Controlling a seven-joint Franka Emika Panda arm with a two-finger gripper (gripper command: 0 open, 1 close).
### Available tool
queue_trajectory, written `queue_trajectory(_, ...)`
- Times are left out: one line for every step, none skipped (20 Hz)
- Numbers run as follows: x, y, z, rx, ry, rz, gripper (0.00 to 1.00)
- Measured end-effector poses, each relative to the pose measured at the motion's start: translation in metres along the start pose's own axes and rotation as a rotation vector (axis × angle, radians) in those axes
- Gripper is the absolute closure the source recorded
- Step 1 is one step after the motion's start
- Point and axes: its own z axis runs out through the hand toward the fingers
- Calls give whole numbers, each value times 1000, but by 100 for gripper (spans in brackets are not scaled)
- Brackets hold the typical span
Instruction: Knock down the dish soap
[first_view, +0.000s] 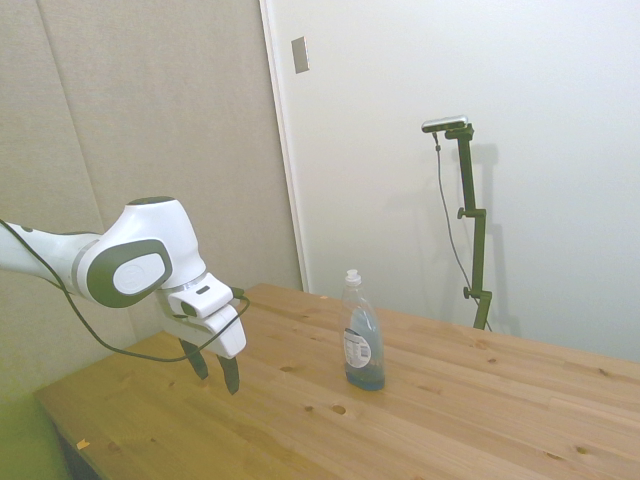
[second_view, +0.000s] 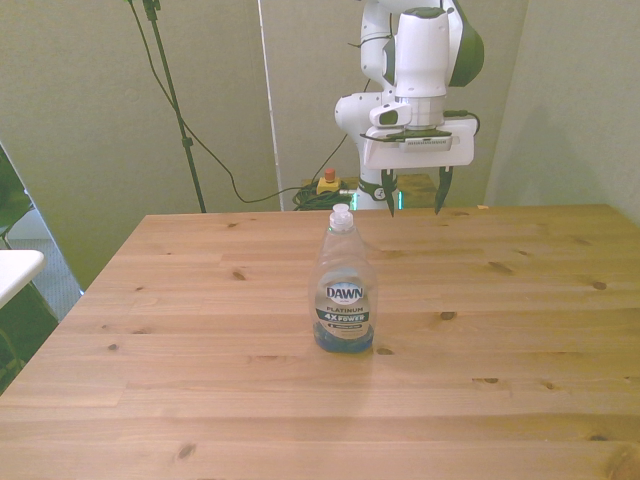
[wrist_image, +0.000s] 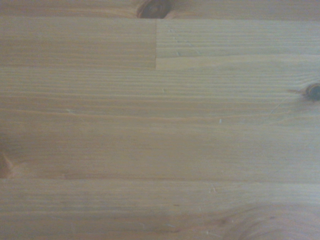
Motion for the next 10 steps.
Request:
queue_trajectory(0, 0, 0, 0, 0, 0, 0)
queue_trajectory(0, -3, 0, 0, 5, -3, 0)
queue_trajectory(-1, -8, 1, 1, 13, -6, 0)
queue_trajectory(0, -14, 1, 0, 24, -6, 0)
queue_trajectory(4, -19, 0, -7, 36, -5, 100)
queue_trajectory(10, -22, -2, -12, 52, 1, 100)
queue_trajectory(20, -24, -7, -17, 76, 10, 100)
queue_trajectory(30, -23, -11, -18, 101, 22, 100)
queue_trajectory(39, -23, -16, -18, 121, 35, 100)
queue_trajectory(47, -21, -20, -19, 140, 49, 100)
